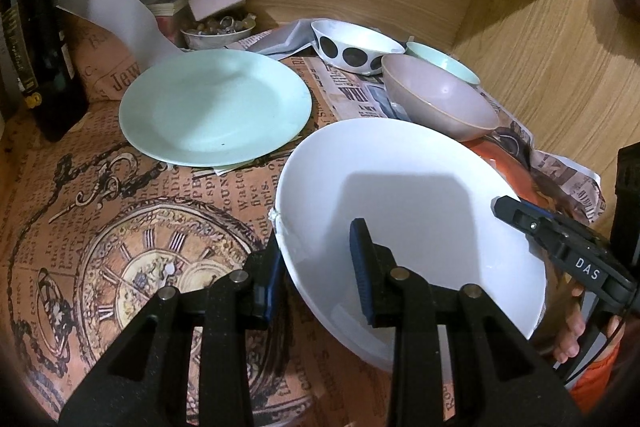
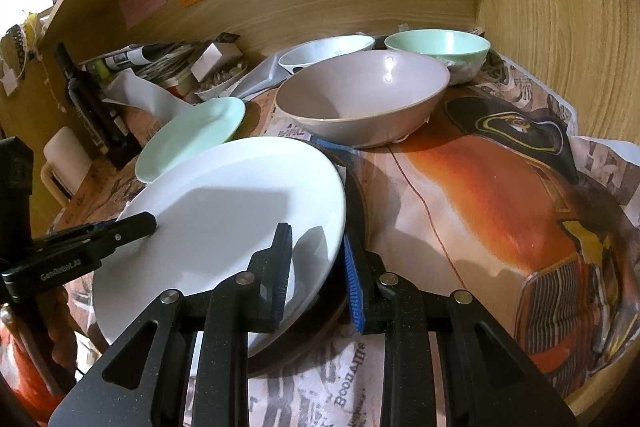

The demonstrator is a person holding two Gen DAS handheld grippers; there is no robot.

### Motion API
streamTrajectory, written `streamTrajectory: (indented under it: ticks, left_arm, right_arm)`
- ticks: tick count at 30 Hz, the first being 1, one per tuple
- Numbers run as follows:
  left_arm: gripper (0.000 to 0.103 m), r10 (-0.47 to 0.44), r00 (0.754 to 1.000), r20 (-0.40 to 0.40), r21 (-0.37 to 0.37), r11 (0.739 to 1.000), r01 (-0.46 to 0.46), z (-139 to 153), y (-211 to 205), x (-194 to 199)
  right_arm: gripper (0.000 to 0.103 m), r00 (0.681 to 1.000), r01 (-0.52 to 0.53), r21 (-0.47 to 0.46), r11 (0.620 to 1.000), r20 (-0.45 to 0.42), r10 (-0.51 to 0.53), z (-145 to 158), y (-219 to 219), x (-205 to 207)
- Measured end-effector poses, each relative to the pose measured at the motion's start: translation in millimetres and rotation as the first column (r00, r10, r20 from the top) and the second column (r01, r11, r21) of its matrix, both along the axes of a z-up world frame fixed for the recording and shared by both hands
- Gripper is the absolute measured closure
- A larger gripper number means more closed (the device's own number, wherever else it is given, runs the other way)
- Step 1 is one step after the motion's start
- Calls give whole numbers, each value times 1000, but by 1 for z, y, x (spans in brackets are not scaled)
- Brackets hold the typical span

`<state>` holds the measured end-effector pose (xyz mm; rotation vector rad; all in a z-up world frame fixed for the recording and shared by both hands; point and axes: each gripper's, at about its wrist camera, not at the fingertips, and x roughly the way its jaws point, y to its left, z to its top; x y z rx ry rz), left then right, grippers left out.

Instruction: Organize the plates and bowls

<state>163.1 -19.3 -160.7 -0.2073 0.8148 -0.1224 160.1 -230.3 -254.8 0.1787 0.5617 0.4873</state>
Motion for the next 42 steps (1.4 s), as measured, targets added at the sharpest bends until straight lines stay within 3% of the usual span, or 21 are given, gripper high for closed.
streamTrajectory:
  ticks: [11,17,29,30,33,42]
  left_arm:
    - [64,-23,1000,-1,56,998,23,0,-8,2]
    - [54,-44,999,-6,60,997,45,-2,-12,4]
    - [45,-36,999,21,83,996,34,5,-7,-9]
    - [44,-32,999,32,86,996,29,8,-6,-12]
    - [41,-23,998,56,82,997,18,14,-1,-17]
    - [39,22,991,135,78,996,-33,38,19,-27]
  right_arm:
    - [81,1000,-2,-53,999,19,3,3,3,-1]
    - [82,999,11,-75,997,35,-9,4,2,-1]
    - [82,999,17,-96,995,37,-13,4,2,-2]
    - [81,999,18,-100,995,37,-15,4,3,-3]
    - [58,990,123,-178,976,96,-107,7,2,-11]
    - [57,989,98,-107,989,123,-85,25,-7,-16]
